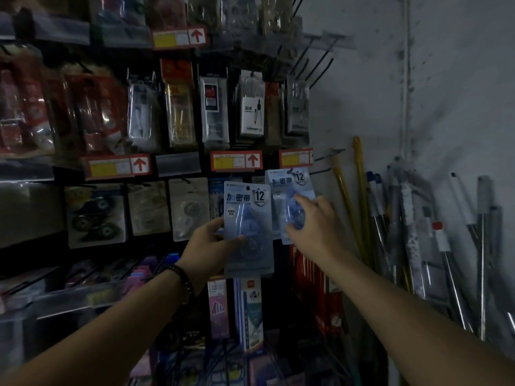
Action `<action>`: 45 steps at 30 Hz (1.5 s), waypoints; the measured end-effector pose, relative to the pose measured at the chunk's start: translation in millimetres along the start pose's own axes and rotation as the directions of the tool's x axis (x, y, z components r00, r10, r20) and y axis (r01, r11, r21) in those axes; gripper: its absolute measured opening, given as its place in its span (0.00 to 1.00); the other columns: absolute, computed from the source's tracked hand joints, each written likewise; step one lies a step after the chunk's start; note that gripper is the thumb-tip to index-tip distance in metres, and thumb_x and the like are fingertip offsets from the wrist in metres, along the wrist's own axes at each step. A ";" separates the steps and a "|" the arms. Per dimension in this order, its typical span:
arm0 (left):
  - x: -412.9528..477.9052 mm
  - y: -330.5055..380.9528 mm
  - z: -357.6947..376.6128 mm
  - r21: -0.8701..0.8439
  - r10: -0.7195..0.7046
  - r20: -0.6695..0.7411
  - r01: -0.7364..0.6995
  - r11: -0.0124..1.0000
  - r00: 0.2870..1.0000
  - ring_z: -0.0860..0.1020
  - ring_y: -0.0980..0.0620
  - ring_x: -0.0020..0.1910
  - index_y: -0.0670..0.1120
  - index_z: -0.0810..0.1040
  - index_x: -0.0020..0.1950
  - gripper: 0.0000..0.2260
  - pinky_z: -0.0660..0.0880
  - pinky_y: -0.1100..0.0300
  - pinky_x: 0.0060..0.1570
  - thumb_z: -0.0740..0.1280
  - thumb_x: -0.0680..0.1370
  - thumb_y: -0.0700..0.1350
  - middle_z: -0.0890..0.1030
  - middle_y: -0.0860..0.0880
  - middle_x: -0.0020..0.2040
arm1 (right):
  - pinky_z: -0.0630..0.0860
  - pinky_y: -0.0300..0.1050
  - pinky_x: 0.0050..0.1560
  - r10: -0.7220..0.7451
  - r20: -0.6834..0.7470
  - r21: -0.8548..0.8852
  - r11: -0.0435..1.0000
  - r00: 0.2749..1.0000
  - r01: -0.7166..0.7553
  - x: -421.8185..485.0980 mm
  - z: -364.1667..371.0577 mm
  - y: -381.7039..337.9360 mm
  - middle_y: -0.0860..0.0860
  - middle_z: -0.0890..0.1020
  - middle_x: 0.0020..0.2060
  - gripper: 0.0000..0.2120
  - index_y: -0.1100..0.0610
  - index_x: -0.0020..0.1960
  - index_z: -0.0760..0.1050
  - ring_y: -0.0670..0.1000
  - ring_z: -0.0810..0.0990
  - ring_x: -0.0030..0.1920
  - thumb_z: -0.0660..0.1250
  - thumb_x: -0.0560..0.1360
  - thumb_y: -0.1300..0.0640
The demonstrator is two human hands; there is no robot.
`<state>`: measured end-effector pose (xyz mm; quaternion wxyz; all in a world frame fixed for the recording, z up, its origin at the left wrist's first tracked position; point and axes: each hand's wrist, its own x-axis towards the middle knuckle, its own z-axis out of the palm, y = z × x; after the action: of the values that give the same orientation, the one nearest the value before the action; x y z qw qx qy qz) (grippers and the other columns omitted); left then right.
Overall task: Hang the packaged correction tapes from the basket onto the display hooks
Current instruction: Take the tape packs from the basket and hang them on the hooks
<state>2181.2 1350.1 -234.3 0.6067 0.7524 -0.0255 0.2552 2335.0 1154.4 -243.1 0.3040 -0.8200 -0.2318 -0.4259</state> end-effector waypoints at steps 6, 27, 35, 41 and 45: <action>1.8 6.1 6.0 -0.037 -0.031 -0.028 0.030 0.999 0.999 0.85 0.40 0.57 0.52 0.79 0.63 0.13 0.83 0.35 0.56 0.73 0.80 0.41 0.84 0.44 0.59 | 0.83 0.56 0.53 0.035 0.086 -0.014 0.999 0.996 -0.034 18.2 18.2 -3.1 0.54 0.73 0.63 0.32 0.44 0.72 0.66 0.56 0.77 0.60 0.77 0.73 0.49; 8.2 17.3 57.6 0.475 0.150 -0.063 -0.103 0.874 0.987 0.82 0.54 0.51 0.48 0.76 0.70 0.18 0.81 0.57 0.50 0.72 0.81 0.49 0.81 0.55 0.50 | 0.79 0.40 0.47 -0.036 -0.064 0.248 0.968 0.997 0.051 -56.6 -8.6 2.5 0.46 0.72 0.62 0.36 0.42 0.80 0.63 0.46 0.79 0.55 0.73 0.76 0.42; 1.5 13.7 39.8 0.721 0.247 -0.019 -0.158 0.675 0.969 0.79 0.52 0.54 0.49 0.78 0.63 0.12 0.77 0.59 0.53 0.73 0.80 0.48 0.81 0.51 0.56 | 0.81 0.44 0.49 0.022 -0.070 0.194 0.981 0.997 -0.008 -26.4 -9.3 2.1 0.47 0.72 0.61 0.36 0.39 0.81 0.60 0.47 0.78 0.54 0.72 0.77 0.43; 0.8 12.5 35.6 0.744 0.255 -0.006 -0.166 0.647 0.967 0.79 0.51 0.56 0.48 0.79 0.64 0.13 0.77 0.57 0.55 0.73 0.79 0.47 0.81 0.50 0.59 | 0.83 0.49 0.50 0.040 -0.014 0.163 0.986 0.999 -0.037 -14.4 -14.6 0.1 0.49 0.71 0.59 0.35 0.40 0.79 0.61 0.50 0.78 0.53 0.72 0.76 0.43; -0.1 12.9 36.2 0.748 0.269 0.016 -0.190 0.636 0.963 0.78 0.51 0.55 0.48 0.79 0.63 0.13 0.76 0.58 0.54 0.72 0.80 0.48 0.81 0.50 0.58 | 0.83 0.51 0.48 0.045 -0.023 0.115 0.992 0.999 -0.042 -7.4 -19.8 -1.8 0.49 0.73 0.58 0.33 0.41 0.77 0.66 0.52 0.78 0.53 0.71 0.74 0.40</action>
<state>2189.4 1313.1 -227.5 0.2104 0.9110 0.0147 0.3545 2318.9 1141.0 -239.8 0.3628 -0.8004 -0.2342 -0.4158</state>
